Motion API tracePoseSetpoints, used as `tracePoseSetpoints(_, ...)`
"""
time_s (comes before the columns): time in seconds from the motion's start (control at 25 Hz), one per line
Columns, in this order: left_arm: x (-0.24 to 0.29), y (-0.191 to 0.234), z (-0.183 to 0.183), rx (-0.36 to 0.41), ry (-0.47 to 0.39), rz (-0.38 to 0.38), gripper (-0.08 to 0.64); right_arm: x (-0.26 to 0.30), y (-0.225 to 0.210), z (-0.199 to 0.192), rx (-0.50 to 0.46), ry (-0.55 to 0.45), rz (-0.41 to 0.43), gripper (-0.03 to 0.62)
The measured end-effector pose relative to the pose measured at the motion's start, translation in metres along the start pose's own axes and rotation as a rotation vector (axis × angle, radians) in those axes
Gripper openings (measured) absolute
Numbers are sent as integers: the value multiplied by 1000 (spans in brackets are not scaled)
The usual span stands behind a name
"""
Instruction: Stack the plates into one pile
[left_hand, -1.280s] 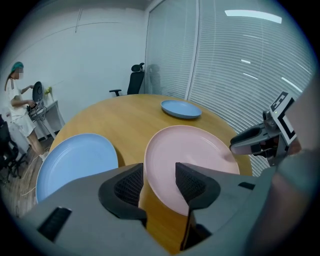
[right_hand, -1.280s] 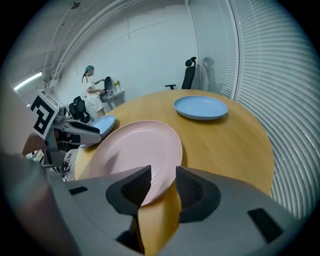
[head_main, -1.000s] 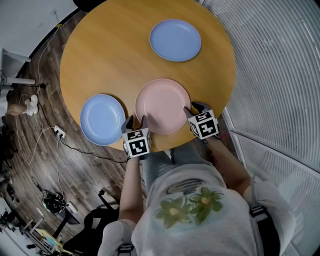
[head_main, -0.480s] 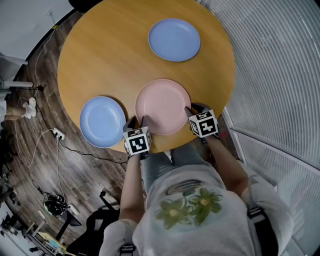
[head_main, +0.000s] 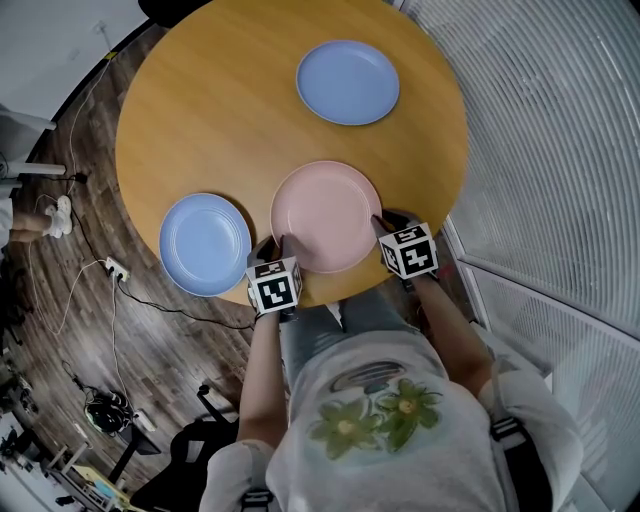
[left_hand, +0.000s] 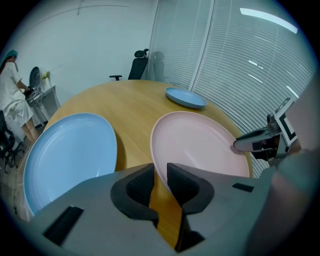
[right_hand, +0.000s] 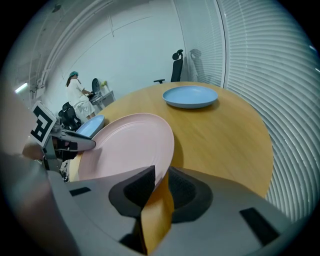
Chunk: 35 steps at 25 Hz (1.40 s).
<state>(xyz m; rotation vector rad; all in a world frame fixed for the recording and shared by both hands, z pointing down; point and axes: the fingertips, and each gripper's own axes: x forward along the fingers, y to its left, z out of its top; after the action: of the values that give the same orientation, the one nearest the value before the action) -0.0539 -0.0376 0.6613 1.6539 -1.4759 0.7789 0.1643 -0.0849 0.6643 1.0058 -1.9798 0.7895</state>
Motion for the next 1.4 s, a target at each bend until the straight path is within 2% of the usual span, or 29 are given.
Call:
tracePoseSetpoints(0.68, -61, -15, 19, 15, -124, 10, 95, -52, 13, 23, -72, -79, 4, 103)
tracePoseSetpoints(1.4, -111, -40, -15, -23, -191, 61, 95, -96, 25, 0, -149, -121, 27, 103)
